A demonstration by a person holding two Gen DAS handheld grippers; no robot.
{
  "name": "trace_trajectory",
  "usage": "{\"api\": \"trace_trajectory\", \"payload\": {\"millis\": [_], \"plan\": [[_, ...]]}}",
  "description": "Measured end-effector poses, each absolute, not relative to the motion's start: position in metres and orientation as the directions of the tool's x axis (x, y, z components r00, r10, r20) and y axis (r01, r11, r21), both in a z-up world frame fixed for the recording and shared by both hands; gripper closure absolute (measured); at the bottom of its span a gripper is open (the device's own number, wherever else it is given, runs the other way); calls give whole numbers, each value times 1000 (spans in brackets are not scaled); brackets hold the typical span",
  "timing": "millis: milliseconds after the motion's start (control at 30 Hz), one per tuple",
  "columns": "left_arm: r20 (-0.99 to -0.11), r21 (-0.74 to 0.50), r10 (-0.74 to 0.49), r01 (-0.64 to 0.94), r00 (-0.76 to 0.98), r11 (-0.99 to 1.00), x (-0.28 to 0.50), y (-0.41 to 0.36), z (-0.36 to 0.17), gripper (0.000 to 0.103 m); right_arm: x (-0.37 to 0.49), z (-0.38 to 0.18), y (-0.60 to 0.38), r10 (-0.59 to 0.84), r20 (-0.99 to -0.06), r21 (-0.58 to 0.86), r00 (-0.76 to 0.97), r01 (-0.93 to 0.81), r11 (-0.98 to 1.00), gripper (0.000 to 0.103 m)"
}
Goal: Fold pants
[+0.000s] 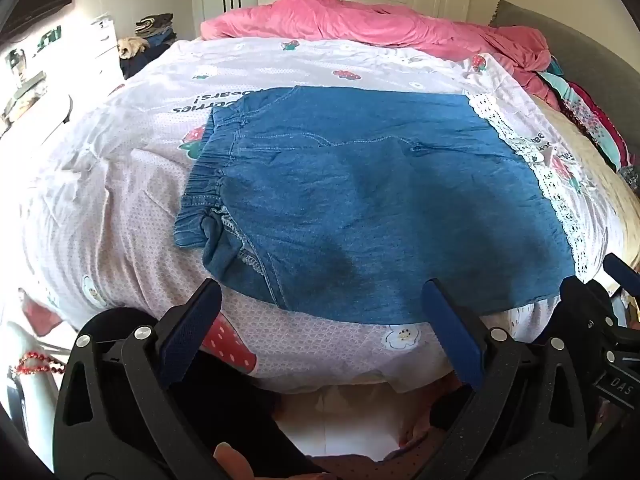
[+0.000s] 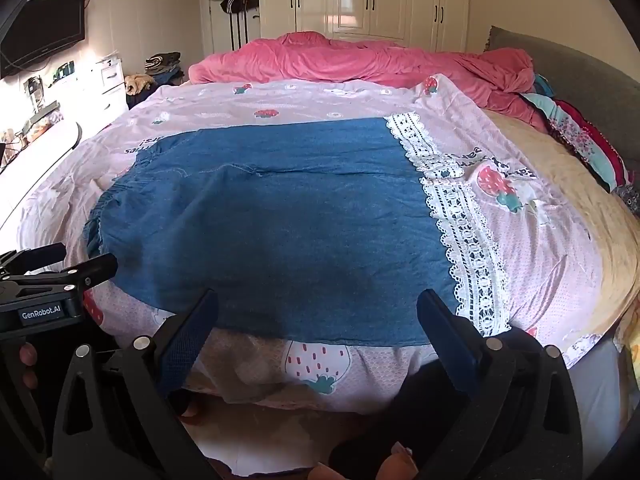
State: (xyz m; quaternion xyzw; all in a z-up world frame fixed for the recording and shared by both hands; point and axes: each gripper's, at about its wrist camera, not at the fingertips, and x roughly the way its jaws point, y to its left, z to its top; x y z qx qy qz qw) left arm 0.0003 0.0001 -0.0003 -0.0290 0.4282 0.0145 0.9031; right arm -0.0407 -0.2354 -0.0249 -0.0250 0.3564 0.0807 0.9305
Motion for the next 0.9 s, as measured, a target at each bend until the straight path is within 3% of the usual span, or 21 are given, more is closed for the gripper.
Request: {"api": "trace_trajectory", "payload": {"millis": [900], "plan": [[-764, -22, 9, -40, 646, 999, -2, -7, 4, 9, -43, -23, -237, 119, -670, 2, 733, -158, 987, 4]]}}
